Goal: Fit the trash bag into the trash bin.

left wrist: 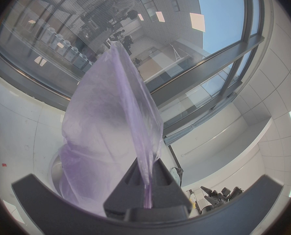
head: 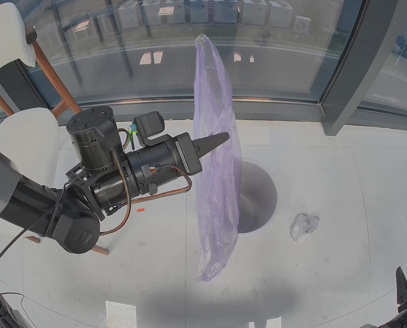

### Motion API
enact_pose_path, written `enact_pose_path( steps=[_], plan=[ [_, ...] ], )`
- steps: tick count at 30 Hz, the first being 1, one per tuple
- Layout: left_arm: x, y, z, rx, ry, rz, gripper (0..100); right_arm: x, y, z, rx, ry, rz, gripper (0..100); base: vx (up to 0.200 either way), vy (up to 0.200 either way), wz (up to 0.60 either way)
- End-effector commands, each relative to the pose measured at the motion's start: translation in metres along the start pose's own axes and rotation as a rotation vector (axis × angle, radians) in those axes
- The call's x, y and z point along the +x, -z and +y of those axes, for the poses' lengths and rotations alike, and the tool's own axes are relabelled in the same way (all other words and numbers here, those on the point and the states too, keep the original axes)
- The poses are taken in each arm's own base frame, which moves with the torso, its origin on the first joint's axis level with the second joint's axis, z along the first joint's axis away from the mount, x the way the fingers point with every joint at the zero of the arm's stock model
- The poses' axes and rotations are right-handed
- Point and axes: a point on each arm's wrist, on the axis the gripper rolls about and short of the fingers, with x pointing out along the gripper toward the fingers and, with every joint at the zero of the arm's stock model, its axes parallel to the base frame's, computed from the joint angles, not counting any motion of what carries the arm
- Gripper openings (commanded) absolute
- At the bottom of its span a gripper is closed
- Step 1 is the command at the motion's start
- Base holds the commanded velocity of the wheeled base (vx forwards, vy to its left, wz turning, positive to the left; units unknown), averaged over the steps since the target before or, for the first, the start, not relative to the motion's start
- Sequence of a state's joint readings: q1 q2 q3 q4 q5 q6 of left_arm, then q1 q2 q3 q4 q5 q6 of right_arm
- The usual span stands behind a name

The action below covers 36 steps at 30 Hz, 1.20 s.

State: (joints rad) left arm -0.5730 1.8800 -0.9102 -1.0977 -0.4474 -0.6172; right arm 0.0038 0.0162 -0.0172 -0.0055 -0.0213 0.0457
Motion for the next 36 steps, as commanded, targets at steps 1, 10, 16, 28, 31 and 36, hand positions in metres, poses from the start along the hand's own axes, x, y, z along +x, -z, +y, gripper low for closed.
enact_pose_path(
  steps=[1, 10, 16, 28, 31, 36],
  plan=[
    [0.001, 0.000, 0.001, -0.001, -0.001, 0.000, 0, 0.000, 0.005, 0.000, 0.000, 0.000, 0.004, 100, 0.000, -0.200, 0.00],
    [-0.005, 0.007, 0.003, -0.015, -0.026, 0.018, 0, 0.000, 0.005, 0.000, -0.008, -0.002, 0.010, 100, 0.000, -0.156, 0.00],
    [-0.025, 0.023, 0.002, -0.053, -0.063, 0.075, 0, 0.000, 0.005, 0.000, -0.008, -0.003, 0.008, 100, 0.000, 0.000, 0.00],
    [-0.052, 0.035, -0.028, -0.126, -0.030, 0.119, 0, 0.000, 0.005, 0.000, -0.004, -0.005, 0.005, 100, 0.000, 0.000, 0.00],
    [-0.051, 0.039, -0.032, -0.137, -0.022, 0.132, 0, 0.000, 0.005, 0.000, -0.003, -0.005, 0.005, 100, 0.000, 0.000, 0.00],
    [-0.061, 0.055, -0.040, -0.156, -0.019, 0.183, 0, 0.000, 0.005, 0.000, -0.003, -0.005, 0.005, 100, 0.000, 0.000, 0.00]
  ],
)
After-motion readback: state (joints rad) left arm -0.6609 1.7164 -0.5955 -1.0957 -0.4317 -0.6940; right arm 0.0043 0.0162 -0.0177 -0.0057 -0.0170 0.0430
